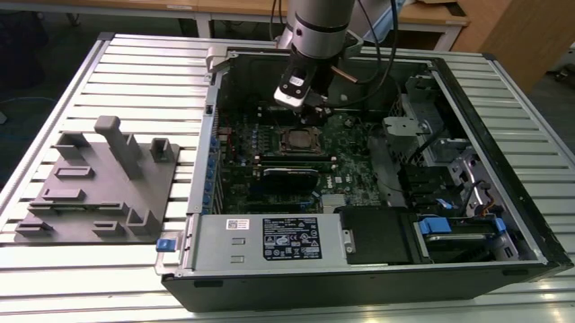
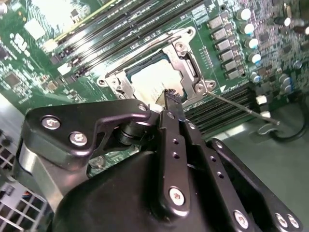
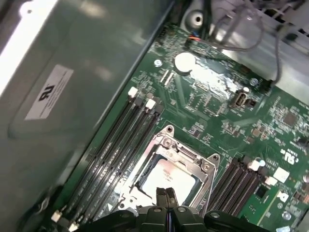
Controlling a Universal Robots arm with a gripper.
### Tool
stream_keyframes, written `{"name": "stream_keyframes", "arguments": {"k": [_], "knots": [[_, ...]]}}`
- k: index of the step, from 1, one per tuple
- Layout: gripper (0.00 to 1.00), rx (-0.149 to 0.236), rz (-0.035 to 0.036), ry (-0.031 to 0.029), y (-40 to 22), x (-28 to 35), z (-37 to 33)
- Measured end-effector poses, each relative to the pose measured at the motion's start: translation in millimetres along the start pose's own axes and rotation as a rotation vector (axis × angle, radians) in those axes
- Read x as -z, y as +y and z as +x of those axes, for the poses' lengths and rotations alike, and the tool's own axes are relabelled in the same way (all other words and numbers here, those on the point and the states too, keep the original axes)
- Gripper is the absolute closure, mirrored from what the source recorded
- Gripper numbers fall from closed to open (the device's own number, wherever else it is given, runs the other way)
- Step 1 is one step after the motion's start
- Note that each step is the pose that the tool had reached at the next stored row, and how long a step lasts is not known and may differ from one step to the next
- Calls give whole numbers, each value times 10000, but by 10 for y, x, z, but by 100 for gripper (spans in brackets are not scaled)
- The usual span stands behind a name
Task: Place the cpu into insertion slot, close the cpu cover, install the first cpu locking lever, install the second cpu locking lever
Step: 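Install the first cpu locking lever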
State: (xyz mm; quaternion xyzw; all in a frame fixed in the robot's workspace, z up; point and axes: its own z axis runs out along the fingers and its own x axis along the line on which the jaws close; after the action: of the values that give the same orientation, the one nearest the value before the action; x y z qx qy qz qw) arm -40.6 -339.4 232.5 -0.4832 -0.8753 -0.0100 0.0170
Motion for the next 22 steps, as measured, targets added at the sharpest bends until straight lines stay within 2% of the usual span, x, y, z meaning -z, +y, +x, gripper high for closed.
{"name": "stream_keyframes", "arguments": {"k": [18, 22], "knots": [[89, 3166, 126, 2, 0, -5, 0], [89, 3382, 133, 3, 0, -5, 0]]}}
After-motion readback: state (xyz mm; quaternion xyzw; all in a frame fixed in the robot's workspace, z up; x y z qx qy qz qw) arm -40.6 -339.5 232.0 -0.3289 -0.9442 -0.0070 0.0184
